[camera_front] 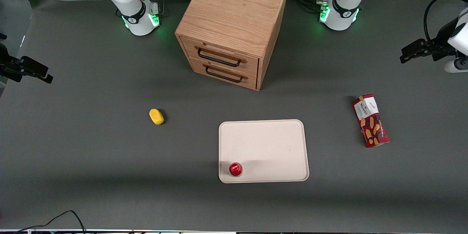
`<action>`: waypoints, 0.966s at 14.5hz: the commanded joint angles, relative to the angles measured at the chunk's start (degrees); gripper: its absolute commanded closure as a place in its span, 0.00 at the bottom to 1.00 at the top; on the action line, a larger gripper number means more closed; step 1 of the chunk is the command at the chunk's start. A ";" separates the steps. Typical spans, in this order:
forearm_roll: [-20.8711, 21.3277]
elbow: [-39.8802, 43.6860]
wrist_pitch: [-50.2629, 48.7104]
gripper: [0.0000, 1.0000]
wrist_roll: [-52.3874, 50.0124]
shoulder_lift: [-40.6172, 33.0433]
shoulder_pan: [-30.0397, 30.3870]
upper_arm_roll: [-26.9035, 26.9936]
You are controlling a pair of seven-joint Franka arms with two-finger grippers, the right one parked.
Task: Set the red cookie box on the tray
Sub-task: 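Move the left gripper down over the red plaid cookie box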
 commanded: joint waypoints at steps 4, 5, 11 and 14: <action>-0.05 -10.83 14.84 0.00 1.07 4.94 0.74 -0.13; -0.05 -13.20 19.39 0.00 1.07 5.91 1.00 -0.13; 0.04 -27.72 48.49 0.00 4.32 11.79 1.18 2.85; -0.92 -28.87 58.61 0.00 6.78 17.94 1.27 3.39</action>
